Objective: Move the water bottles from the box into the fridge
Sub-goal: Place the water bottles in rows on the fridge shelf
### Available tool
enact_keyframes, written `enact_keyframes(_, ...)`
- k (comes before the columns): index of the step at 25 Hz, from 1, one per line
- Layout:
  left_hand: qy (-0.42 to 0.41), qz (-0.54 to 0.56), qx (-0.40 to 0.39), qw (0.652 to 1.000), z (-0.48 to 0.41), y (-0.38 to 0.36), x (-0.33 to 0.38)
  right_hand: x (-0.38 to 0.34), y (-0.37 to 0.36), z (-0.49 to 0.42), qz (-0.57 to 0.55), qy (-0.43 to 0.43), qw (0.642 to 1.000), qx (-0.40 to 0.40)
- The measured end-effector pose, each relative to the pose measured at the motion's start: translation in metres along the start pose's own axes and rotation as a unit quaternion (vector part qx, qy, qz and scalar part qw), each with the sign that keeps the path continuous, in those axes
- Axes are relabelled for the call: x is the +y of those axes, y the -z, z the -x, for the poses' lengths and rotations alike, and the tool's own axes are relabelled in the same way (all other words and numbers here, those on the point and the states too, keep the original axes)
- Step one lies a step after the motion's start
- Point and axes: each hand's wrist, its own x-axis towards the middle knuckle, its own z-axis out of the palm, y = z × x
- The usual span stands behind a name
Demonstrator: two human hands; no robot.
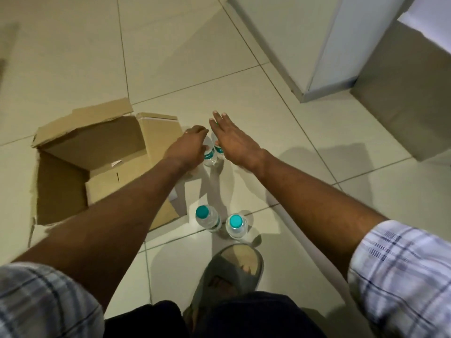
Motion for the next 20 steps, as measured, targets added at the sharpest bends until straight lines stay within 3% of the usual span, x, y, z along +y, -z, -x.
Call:
enact_keyframes(6,0.046,-0.003,0.035,0.998,0.001,-0.007,-0.01,-0.008,-0.017,0.011,0.023,-0.049,0.995,0.082)
enact_keyframes(12,-0.014,-0.009,-0.001,1.0,0.009,0.03,0.022,0.003,0.007,0.059,-0.028,-0.108,0.985,0.129)
enact_keyframes(20,-0.23,-0.049,-0.069,0.97,-0.009,0.144,0.188,0.043,0.146,0.196,-0.018,-0.195,0.94,0.278)
